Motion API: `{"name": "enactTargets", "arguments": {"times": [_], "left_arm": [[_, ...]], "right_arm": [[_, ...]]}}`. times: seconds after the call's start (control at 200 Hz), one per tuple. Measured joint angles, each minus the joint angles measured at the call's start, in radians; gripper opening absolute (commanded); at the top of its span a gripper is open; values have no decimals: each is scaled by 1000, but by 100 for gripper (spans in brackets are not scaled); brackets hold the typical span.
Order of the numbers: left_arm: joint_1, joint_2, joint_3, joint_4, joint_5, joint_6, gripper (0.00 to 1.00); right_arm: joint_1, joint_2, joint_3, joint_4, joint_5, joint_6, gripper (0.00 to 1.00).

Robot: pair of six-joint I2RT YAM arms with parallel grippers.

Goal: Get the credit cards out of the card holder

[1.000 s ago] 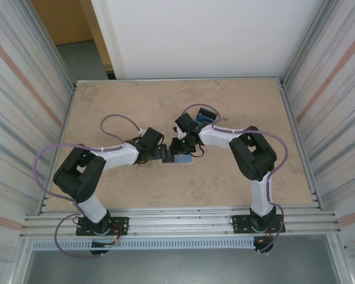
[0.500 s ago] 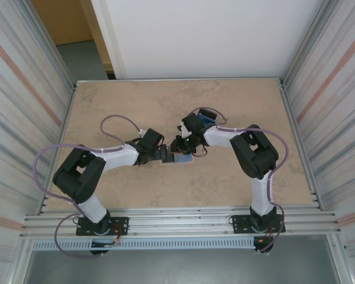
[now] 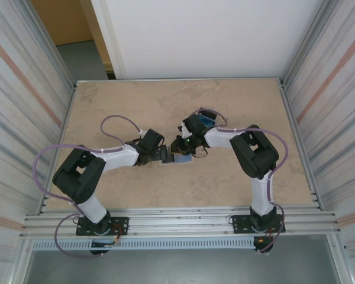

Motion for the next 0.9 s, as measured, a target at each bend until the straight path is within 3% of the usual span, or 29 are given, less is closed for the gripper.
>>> {"name": "enactTargets", "arguments": {"times": [0.897], "left_arm": [[-11,-13,-6,-28,-15,-7,99]], "right_arm": [[-55,-15,-164,332,-189,188,10]]}}
